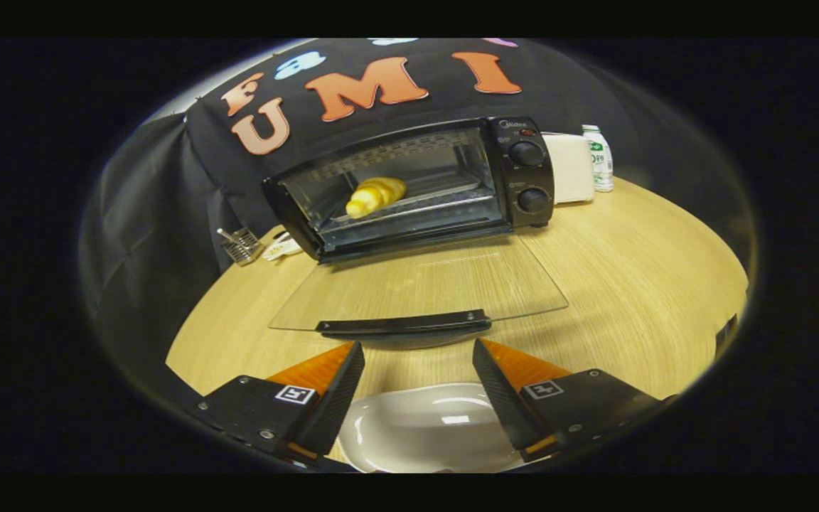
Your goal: Open the toaster oven, put the food inside, and close the toaster oven door.
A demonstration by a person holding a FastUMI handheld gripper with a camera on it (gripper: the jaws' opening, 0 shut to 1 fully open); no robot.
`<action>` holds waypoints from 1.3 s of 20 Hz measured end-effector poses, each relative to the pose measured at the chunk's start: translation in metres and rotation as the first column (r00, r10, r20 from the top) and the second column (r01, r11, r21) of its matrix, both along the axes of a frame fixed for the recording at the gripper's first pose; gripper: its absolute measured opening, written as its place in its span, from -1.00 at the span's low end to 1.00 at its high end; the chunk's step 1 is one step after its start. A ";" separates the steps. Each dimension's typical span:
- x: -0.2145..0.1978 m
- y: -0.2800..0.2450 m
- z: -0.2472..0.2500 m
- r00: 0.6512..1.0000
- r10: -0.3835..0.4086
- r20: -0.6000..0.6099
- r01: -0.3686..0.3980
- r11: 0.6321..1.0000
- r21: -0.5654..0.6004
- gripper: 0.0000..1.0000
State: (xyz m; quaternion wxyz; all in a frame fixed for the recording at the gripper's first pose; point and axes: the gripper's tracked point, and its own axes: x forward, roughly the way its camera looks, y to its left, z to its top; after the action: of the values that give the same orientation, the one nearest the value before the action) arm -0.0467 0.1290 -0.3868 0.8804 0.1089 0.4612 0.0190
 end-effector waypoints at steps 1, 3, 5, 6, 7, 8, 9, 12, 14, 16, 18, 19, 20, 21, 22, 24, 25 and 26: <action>0.003 -0.002 -0.006 1.000 0.012 -0.012 -0.012 1.000 -0.024 0.81; 0.007 0.000 -0.010 0.998 0.043 -0.037 -0.044 0.998 -0.047 0.82; 0.006 0.000 -0.010 0.997 0.047 -0.059 -0.049 0.998 -0.032 0.85; 0.006 0.000 -0.007 0.997 0.049 -0.062 -0.050 0.999 -0.014 0.84; 0.007 0.001 -0.003 0.998 0.045 -0.050 -0.045 0.999 0.002 0.84; 0.009 0.002 0.001 0.998 0.043 -0.036 -0.043 0.999 0.009 0.85; 0.011 0.002 0.005 0.999 0.045 -0.025 -0.045 0.999 0.009 0.85; 0.020 0.002 0.024 0.999 0.044 0.018 -0.045 0.999 0.016 0.85; 0.031 0.003 0.042 0.997 0.042 0.063 -0.044 0.999 0.029 0.85; 0.044 0.002 0.057 0.994 0.037 0.107 -0.041 0.998 0.040 0.87; 0.058 0.002 0.069 0.990 0.036 0.138 -0.044 0.998 0.051 0.88; 0.064 0.003 0.074 0.988 0.039 0.149 -0.048 0.997 0.056 0.88; 0.073 0.005 0.080 0.985 0.050 0.167 -0.060 0.997 0.056 0.91; 0.081 0.005 0.087 0.980 0.058 0.190 -0.068 0.997 0.048 0.93; 0.091 0.006 0.093 0.975 0.068 0.214 -0.077 0.996 0.034 0.93; 0.104 0.009 0.097 0.968 0.089 0.236 -0.092 0.996 0.001 0.93; 0.109 0.009 0.100 0.965 0.098 0.243 -0.098 0.995 -0.013 0.92; 0.118 0.008 0.104 0.963 0.093 0.254 -0.092 0.996 -0.018 0.93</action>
State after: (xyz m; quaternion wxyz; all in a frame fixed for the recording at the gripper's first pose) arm 0.0714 0.1374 -0.2826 0.9308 0.0812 0.3490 0.0725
